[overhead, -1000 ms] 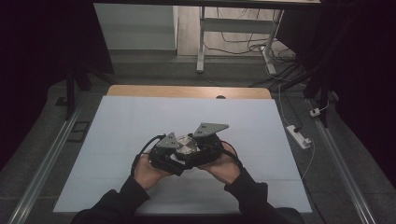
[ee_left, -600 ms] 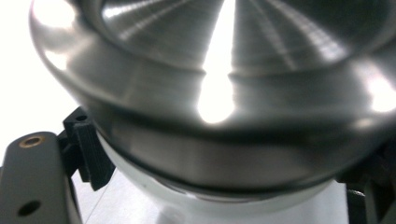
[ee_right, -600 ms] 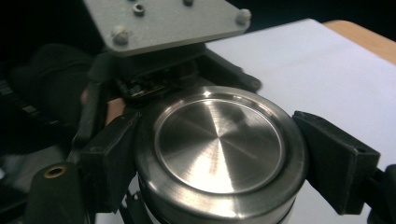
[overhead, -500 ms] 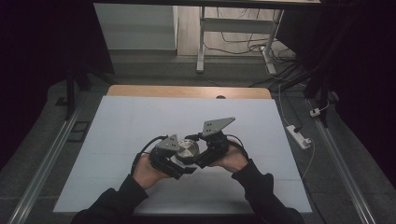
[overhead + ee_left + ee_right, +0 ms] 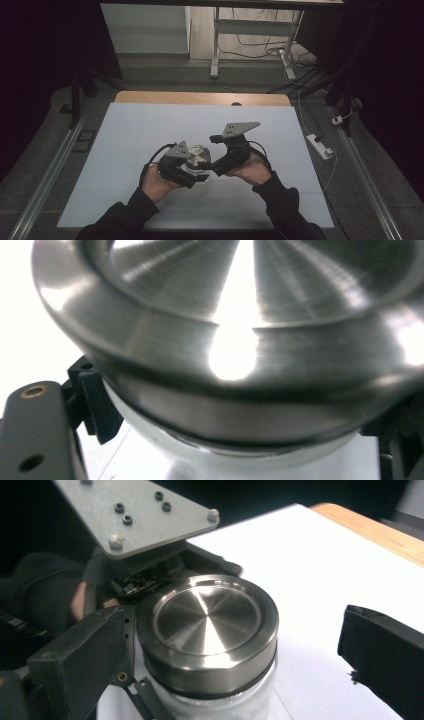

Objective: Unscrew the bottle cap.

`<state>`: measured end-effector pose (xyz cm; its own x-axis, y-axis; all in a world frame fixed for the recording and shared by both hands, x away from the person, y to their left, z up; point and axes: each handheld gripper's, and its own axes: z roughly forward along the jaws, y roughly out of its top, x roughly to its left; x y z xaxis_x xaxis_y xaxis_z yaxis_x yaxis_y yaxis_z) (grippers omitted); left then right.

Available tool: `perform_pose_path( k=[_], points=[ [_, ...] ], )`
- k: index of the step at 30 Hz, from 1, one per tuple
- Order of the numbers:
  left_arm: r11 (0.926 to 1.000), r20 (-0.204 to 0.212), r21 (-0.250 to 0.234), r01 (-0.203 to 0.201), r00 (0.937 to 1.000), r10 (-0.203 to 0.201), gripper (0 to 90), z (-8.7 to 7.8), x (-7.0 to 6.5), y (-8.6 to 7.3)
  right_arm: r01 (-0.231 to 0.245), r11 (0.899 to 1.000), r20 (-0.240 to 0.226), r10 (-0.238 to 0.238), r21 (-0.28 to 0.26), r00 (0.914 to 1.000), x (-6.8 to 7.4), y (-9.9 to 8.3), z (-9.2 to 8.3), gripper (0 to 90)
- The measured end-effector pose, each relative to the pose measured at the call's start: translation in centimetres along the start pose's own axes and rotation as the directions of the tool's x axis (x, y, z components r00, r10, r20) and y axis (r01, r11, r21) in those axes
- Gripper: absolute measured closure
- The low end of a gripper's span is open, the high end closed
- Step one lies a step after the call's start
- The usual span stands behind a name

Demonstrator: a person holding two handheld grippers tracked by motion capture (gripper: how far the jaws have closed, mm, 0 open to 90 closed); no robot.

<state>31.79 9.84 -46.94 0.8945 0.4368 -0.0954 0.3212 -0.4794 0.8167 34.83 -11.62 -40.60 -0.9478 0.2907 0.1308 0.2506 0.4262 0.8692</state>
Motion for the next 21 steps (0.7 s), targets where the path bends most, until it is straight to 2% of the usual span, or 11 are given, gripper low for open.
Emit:
perform_pose_path(
  k=[1, 3, 8, 10, 11, 14, 16, 18, 21],
  points=[
    [0.9998, -0.025, 0.004, 0.018, 0.9995, -0.018, 15.4, 0.1, 0.1, -0.1, -0.006, 1.000, 0.033, 0.005, 0.009, 0.9994, 0.4, 0.1, 0.0, 1.0],
    [0.9996, -0.039, 0.008, 0.026, 0.9989, -0.026, 15.4, 0.0, 0.1, -0.1, -0.001, 1.000, 0.085, -0.001, 0.019, 0.9964, 1.2, 0.1, 0.4, 3.5],
    [0.9996, -0.047, 0.007, 0.027, 0.9986, -0.026, 15.4, 0.0, 0.0, 0.0, 0.031, 0.998, 0.146, -0.039, 0.054, 0.9885, 2.6, -0.1, 2.0, 7.1],
    [0.9998, -0.039, 0.008, 0.020, 0.9991, -0.020, 15.4, 0.0, -0.1, 0.1, 0.047, 0.997, 0.160, -0.055, 0.053, 0.9855, 2.8, -0.2, 2.3, 12.6],
    [0.9998, -0.036, 0.007, 0.017, 0.9992, -0.016, 15.4, 0.0, -0.1, 0.1, 0.051, 0.997, 0.157, -0.059, 0.053, 0.9858, 2.7, -0.3, 2.3, 16.2],
    [0.9999, -0.024, 0.008, 0.014, 0.9996, -0.013, 15.4, 0.1, -0.1, 0.1, 0.059, 0.998, 0.124, -0.063, 0.039, 0.9903, 2.4, -0.6, 2.3, 17.7],
    [0.9999, -0.021, 0.008, 0.010, 0.9997, -0.010, 15.4, 0.1, -0.1, 0.1, 0.053, 0.998, 0.091, -0.056, 0.037, 0.9943, 2.0, -0.7, 2.2, 17.9],
    [0.9999, 0.002, 0.011, -0.005, 1.0000, 0.005, 15.4, 0.2, -0.1, 0.0, 0.049, 0.998, 0.053, -0.051, 0.029, 0.9973, 1.6, -0.8, 1.9, 18.0],
    [0.9997, 0.022, 0.015, -0.020, 0.9996, 0.019, 15.4, 0.3, -0.1, 0.0, 0.056, 0.998, 0.005, -0.056, 0.018, 0.9984, 1.2, -0.7, 1.6, 18.0]
  ],
)
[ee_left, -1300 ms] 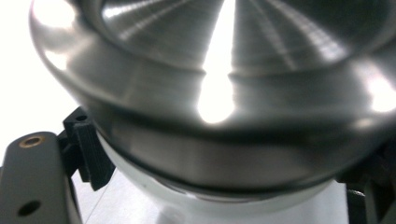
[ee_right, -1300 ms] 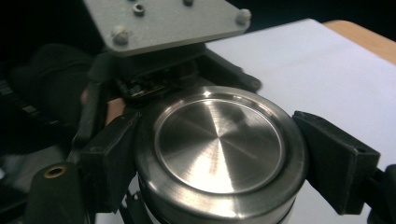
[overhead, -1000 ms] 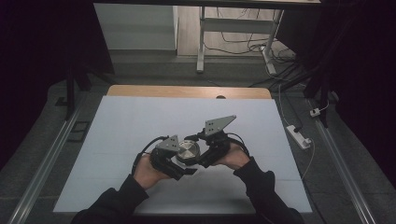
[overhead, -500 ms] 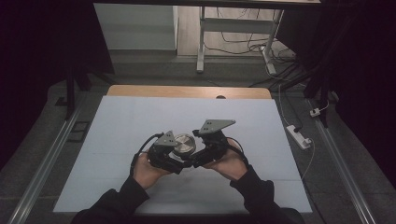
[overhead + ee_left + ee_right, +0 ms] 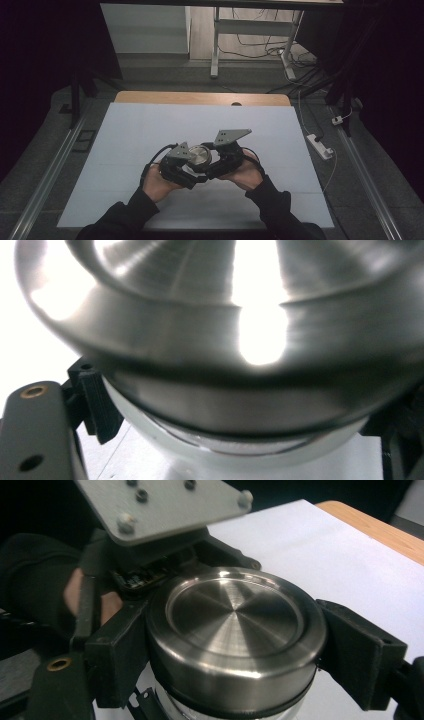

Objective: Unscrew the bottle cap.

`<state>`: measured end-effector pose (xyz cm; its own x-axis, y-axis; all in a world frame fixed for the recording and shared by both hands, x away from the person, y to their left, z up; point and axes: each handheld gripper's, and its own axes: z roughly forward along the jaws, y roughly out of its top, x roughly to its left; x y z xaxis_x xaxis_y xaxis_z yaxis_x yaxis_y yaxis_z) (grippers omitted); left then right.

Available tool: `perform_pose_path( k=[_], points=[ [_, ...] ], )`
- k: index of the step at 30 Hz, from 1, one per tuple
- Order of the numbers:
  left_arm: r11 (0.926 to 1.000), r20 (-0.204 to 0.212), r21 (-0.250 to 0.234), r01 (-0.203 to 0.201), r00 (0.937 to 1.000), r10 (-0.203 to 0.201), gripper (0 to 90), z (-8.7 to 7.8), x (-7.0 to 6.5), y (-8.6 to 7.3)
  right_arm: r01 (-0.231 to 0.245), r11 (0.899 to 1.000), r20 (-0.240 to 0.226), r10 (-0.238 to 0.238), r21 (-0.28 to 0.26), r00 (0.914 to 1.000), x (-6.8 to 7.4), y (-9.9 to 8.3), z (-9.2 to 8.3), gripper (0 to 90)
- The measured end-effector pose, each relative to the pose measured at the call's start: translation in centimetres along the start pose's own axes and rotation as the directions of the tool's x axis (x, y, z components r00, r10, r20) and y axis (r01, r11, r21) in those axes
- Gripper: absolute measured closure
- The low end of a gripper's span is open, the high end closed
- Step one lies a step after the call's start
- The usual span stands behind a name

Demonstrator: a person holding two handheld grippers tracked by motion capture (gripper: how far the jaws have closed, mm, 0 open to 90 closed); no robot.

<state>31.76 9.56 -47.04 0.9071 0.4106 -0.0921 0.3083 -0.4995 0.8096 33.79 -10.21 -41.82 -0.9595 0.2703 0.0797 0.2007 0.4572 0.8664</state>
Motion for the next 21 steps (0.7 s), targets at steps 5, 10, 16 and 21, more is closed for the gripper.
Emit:
perform_pose_path(
  k=[5, 10, 16, 21],
  points=[
    [0.9999, 0.031, -0.009, -0.011, 0.9995, 0.011, 15.4, 0.15, -0.12, 0.02, 0.020, 1.000, -0.039, -0.020, -0.008, 0.9991, -0.30, 0.10, -0.51, 18.1],
    [0.9999, 0.035, -0.009, -0.010, 0.9993, 0.010, 15.4, 0.21, -0.10, 0.01, 0.019, 1.000, -0.052, -0.020, -0.018, 0.9985, -0.48, 0.09, -0.72, 18.1],
    [0.9999, 0.034, -0.009, -0.009, 0.9994, 0.009, 15.4, 0.21, -0.06, -0.01, 0.020, 0.999, -0.047, -0.021, -0.028, 0.9987, -0.47, 0.08, -0.71, 18.1],
    [0.9999, 0.030, -0.006, -0.009, 0.9995, 0.009, 15.4, 0.26, -0.02, -0.05, 0.019, 0.999, -0.044, -0.021, -0.046, 0.9988, -0.38, 0.17, -0.85, 18.2]
  ],
)
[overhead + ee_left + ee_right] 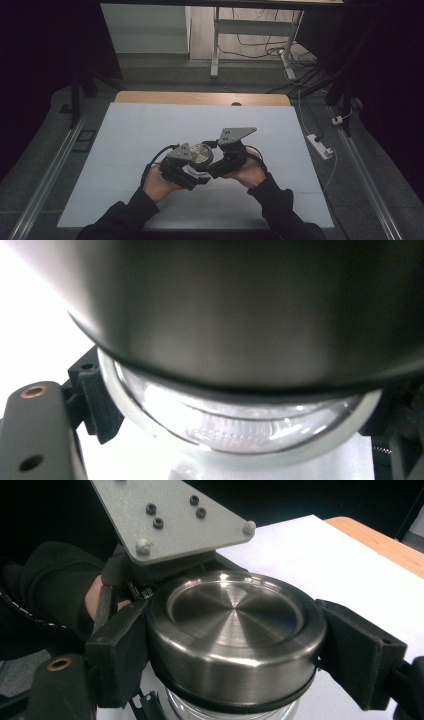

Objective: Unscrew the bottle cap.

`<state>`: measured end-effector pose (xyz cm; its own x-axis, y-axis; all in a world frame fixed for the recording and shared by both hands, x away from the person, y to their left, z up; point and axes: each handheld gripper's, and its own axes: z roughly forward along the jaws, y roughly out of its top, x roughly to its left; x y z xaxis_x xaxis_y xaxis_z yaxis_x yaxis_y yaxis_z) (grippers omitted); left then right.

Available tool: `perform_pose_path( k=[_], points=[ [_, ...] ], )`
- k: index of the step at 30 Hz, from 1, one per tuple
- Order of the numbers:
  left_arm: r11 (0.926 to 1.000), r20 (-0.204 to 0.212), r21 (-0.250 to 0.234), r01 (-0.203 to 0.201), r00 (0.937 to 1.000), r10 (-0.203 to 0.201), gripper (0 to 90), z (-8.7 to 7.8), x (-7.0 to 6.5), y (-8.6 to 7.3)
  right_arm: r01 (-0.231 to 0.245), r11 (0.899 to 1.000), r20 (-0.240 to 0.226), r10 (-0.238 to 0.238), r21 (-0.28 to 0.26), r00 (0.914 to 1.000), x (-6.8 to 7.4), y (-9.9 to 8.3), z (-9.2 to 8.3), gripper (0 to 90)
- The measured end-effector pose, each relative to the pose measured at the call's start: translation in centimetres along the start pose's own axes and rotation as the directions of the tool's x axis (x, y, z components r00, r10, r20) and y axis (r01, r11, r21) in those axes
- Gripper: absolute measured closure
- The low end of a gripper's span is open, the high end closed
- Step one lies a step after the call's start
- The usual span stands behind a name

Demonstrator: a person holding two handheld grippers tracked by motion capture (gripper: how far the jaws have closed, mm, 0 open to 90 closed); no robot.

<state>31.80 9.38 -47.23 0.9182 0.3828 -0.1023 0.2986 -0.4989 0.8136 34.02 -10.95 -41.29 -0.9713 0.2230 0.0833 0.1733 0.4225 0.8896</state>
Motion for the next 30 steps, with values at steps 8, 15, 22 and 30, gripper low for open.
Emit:
perform_pose_path(
  k=[8, 15, 22, 30],
  points=[
    [1.0000, 0.001, -0.001, -0.005, 1.0000, 0.005, 15.4, -0.1, -0.1, 0.1, 0.010, 1.000, 0.004, -0.010, -0.009, 0.9999, 0.1, 0.1, -0.1, 18.2],
    [1.0000, -0.001, -0.005, 0.005, 1.0000, -0.005, 15.4, -0.2, 0.2, -0.1, 0.009, 0.999, -0.003, -0.009, -0.037, 1.0000, 0.0, 0.2, -0.5, 18.3],
    [0.9999, -0.003, -0.014, 0.006, 1.0000, -0.006, 15.4, -0.4, 0.4, -0.1, 0.011, 0.998, 0.006, -0.011, -0.054, 0.9999, 0.0, 0.3, -0.9, 18.3],
    [0.9999, -0.009, -0.009, 0.011, 0.9999, -0.011, 15.4, -0.4, 0.5, -0.2, 0.011, 0.998, 0.022, -0.009, -0.068, 0.9997, 0.0, 0.4, -1.3, 18.3]
  ],
)
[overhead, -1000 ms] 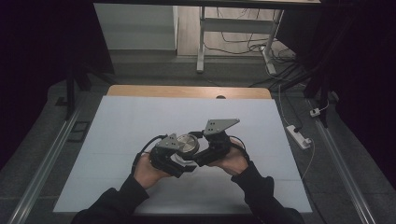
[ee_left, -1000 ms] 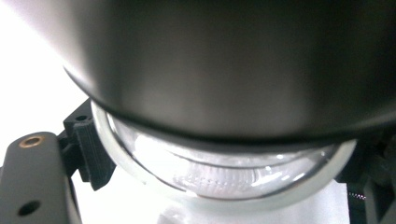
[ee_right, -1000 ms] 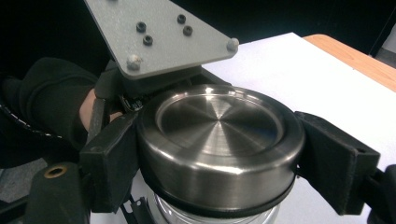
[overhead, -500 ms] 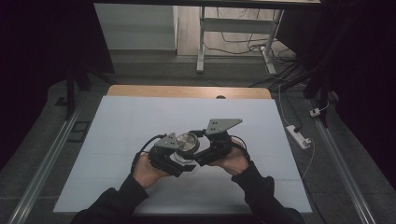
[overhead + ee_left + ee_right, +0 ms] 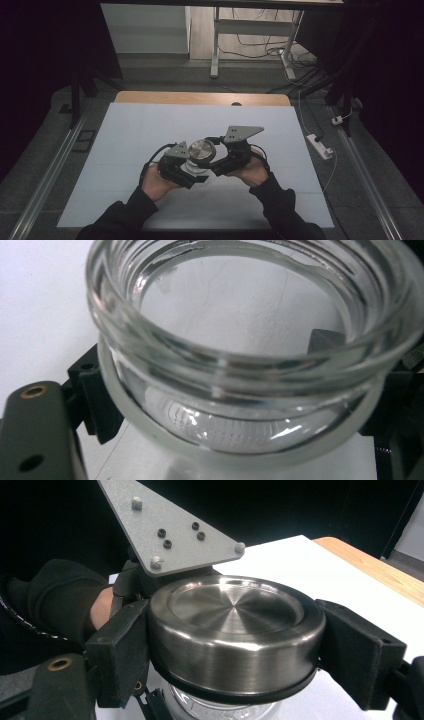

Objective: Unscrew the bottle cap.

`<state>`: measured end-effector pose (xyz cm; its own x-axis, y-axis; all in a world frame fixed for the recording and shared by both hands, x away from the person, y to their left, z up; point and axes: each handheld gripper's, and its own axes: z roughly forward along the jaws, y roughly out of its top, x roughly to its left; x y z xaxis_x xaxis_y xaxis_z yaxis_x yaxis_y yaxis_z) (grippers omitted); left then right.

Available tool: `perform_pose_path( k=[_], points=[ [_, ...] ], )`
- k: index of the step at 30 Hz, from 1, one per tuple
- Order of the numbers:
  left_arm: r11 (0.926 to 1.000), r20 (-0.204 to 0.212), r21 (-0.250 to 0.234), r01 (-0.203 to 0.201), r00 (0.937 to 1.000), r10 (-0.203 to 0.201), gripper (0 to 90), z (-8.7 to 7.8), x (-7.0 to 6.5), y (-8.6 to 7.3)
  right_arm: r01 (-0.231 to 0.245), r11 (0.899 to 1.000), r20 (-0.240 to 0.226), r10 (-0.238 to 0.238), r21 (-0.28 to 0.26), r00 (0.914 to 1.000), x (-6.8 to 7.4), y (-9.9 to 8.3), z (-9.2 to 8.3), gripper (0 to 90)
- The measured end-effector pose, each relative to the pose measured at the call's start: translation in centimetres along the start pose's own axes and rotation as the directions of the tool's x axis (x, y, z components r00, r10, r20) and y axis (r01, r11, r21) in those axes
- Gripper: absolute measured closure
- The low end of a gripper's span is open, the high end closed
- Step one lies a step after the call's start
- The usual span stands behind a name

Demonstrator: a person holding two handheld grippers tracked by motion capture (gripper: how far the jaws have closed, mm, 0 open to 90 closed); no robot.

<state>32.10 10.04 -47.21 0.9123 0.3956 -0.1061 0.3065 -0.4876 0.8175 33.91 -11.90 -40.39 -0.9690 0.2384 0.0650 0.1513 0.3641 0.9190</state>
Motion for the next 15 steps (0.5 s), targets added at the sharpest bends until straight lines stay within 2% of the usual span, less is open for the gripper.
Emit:
perform_pose_path(
  k=[15],
  points=[
    [0.9998, -0.020, 0.001, 0.018, 0.9996, -0.018, 15.4, -0.47, 0.65, -0.35, -0.004, 1.000, 0.034, 0.005, -0.026, 0.9994, -0.21, 0.12, -0.92, 18.3]
  ],
)
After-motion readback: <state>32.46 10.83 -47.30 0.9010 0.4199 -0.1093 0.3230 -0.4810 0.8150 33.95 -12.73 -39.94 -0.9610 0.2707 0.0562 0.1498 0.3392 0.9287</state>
